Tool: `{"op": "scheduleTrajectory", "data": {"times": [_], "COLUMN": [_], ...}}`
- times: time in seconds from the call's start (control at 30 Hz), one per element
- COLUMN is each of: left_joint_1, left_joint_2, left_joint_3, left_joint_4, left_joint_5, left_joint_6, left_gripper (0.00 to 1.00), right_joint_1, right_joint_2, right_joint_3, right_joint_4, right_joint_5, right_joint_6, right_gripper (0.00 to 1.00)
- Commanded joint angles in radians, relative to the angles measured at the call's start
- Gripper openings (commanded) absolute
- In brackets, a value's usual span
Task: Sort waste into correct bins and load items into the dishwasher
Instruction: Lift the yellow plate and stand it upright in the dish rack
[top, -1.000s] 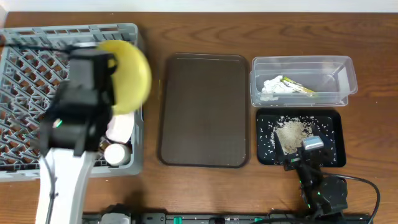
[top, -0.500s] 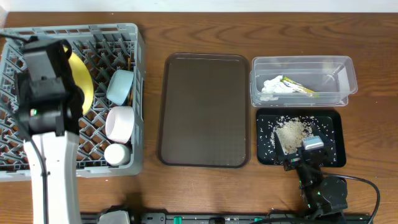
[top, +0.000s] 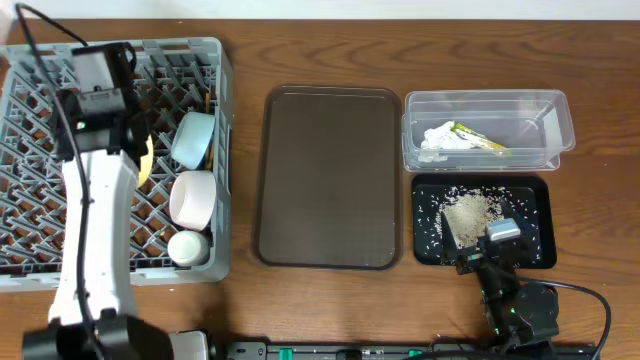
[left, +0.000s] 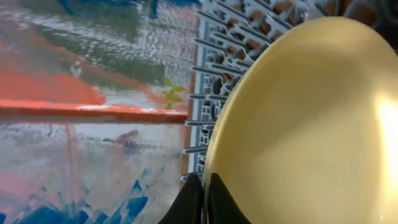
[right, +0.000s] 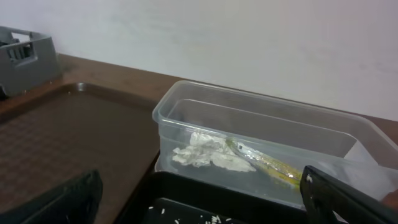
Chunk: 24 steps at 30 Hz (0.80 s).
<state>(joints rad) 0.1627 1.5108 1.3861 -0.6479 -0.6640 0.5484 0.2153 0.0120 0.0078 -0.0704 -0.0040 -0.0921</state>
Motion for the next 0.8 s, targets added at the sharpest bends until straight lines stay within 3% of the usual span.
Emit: {"op": "scheduleTrajectory", "data": {"times": [0.0,0.2,0.23,0.3,0.4,0.43,0.5,0.6,0.77], "left_joint_1": [0.006,0.004,0.004,0.003,-0.008,-0.016,-0.043,-0.126,-0.333], "left_joint_2": [0.040,0.052,0.044,0.020,-0.038,-0.060,-0.109,-0.208,-0.367], "left_joint_3": [-0.002,-0.002,-0.002,-0.002,-0.002,-0.002,-0.002,-0.002,-0.002], "left_joint_4": [0.003,0.029,0.032,0.032,0.033,0.034,0.036,0.015,-0.139], "left_joint_5": [-0.029,-0.030,-0.030,-0.030,-0.028,-0.028,-0.026,-0.025,0.059], "left_joint_6": [0.020,0.021,0.021,0.020,0.015,0.014,-0.029,-0.158,-0.329], "left_gripper": [0.06,0.06,0.11,0.36,0.56,0.70,0.80,0.85,0.85], "right_joint_1": [-0.003,-0.003,-0.003,-0.003,-0.003,-0.003,-0.003,-0.003,-0.003], "right_joint_2": [-0.005,-0.005,-0.005,-0.005,-0.005,-0.005,-0.005,-0.005,-0.005], "right_joint_3": [-0.003,-0.003,-0.003,-0.003,-0.003,-0.003,-0.003,-0.003,-0.003], "right_joint_4": [-0.002,-0.002,-0.002,-0.002,-0.002,-0.002,-0.002,-0.002,-0.002], "right_joint_5": [-0.004,-0.004,-0.004,-0.004,-0.004,-0.004,-0.004,-0.004,-0.004], "right_joint_6": [-0.010,-0.010,-0.010,-0.010,-0.010,-0.010,-0.010,-0.010,-0.010], "right_gripper": [0.99,0.99,0.99,0.99,0.99,0.99,0.99,0.99,0.99]}}
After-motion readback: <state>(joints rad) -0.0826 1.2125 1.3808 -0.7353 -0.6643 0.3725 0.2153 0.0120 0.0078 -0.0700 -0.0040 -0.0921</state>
